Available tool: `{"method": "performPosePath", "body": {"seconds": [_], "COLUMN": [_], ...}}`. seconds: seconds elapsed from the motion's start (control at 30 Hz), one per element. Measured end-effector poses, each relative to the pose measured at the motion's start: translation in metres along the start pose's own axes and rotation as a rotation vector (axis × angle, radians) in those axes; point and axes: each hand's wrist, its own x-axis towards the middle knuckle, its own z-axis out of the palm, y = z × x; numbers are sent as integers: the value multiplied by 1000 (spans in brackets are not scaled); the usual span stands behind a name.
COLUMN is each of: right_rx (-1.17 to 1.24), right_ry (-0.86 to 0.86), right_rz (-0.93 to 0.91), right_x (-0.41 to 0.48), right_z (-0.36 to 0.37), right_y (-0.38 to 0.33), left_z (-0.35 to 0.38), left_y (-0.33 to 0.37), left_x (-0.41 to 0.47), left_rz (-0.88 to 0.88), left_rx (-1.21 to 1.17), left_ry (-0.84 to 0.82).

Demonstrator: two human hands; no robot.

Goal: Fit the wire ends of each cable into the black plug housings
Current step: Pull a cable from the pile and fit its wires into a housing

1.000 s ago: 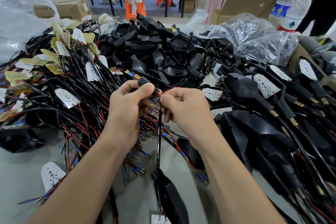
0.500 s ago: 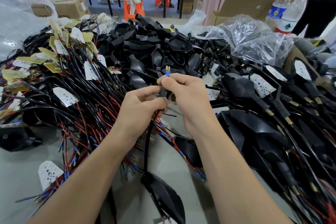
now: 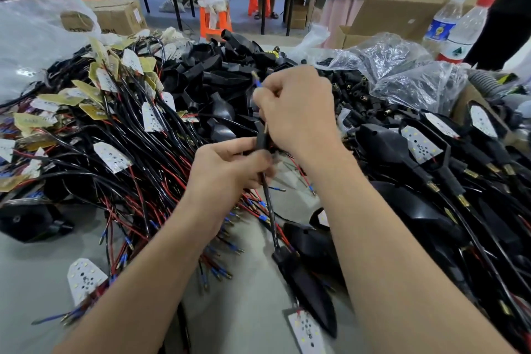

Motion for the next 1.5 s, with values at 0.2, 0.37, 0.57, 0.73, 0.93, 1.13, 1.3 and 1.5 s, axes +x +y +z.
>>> {"method": "performPosePath", "body": {"seconds": [0.2,0.37,0.57,0.73,0.93,1.13,1.3,1.5], "right_rx": [229,676,995,1125,722,796,954,1121], "right_ry": [192,323,440,558,101,-258,-77,26], "right_rz": [194,479,630,638,482,410,514,572], "right_x": [14,48,63,58,-20,-71,-64,-56], "right_z": [-3,-11,-22,-32,-16,16,14,4], "right_y": [8,29,48,50,28,37,43,49], "left_z": [12,10,-3,-2,1,-2,-5,-13], "left_y": [-5,-2,-2,0,0,-11,-15,-12], "left_x": [-11,-8,-2,-9,-4,1,6,6], "left_rz": [0,-136,-262,-321,-200,36,-68,37], "left_rx": [261,10,-81,-225,-199,99,99,125], "left_ry": [1,-209,-331,-463,-163,-16,0,-113]}}
